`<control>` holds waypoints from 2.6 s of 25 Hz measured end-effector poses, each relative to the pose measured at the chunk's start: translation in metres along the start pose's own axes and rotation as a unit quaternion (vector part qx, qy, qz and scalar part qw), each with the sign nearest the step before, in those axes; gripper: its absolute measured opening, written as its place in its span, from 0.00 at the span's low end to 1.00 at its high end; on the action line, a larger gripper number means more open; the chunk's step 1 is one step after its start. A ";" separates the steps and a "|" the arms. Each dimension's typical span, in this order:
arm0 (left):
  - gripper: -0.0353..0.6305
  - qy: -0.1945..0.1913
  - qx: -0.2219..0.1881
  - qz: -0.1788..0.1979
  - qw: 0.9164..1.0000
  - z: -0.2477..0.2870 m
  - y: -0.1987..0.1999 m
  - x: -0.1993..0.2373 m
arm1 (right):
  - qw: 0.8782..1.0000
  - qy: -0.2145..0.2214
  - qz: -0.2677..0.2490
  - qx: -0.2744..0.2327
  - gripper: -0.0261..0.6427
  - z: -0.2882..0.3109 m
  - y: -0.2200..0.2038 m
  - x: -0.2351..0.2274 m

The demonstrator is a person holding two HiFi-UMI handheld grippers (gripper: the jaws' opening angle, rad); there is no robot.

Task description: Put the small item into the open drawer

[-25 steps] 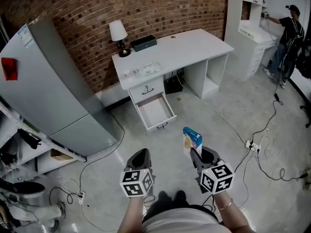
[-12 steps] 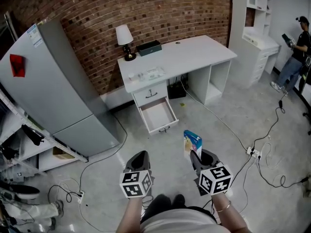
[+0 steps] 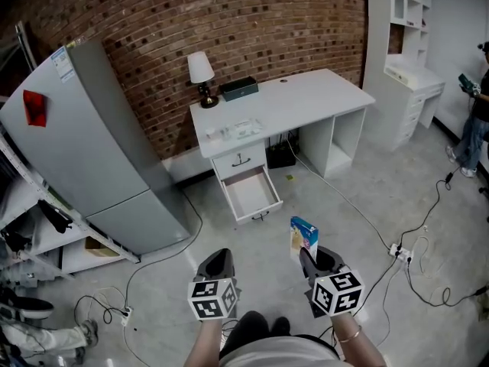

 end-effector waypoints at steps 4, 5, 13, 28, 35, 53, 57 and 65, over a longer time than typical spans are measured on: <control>0.09 0.001 0.004 0.002 1.000 0.002 -0.001 0.001 | 1.000 0.000 0.006 0.001 0.16 0.002 -0.001 -0.002; 0.09 0.003 0.005 0.003 1.000 0.003 -0.002 0.001 | 1.000 0.000 0.007 0.002 0.16 0.003 -0.001 -0.003; 0.09 0.011 0.009 0.002 1.000 0.018 0.000 0.011 | 1.000 0.003 0.014 0.004 0.16 0.020 0.001 -0.005; 0.09 0.011 0.026 -0.031 0.999 0.129 0.047 0.095 | 0.999 -0.009 0.013 0.031 0.16 0.148 0.033 -0.015; 0.09 0.001 0.038 -0.031 0.999 0.210 0.091 0.151 | 0.999 -0.012 0.013 0.051 0.16 0.253 0.063 -0.021; 0.09 -0.029 0.049 -0.027 0.998 0.320 0.165 0.271 | 0.996 -0.016 0.012 0.083 0.16 0.430 0.112 0.015; 0.09 -0.025 0.050 -0.035 0.998 0.332 0.165 0.282 | 0.996 -0.013 0.008 0.090 0.16 0.449 0.113 0.017; 0.09 -0.014 0.061 -0.052 0.997 0.351 0.156 0.292 | 0.994 -0.008 -0.003 0.112 0.16 0.478 0.107 0.009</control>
Point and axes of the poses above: the fingertips, and each gripper's own axes: z forward along the fingers, x to its left, y out of its top, the point moved 9 cm from there along -z, backward along the fingers, and after that the axes turned 9 degrees about -z, right-handed, at the moved point
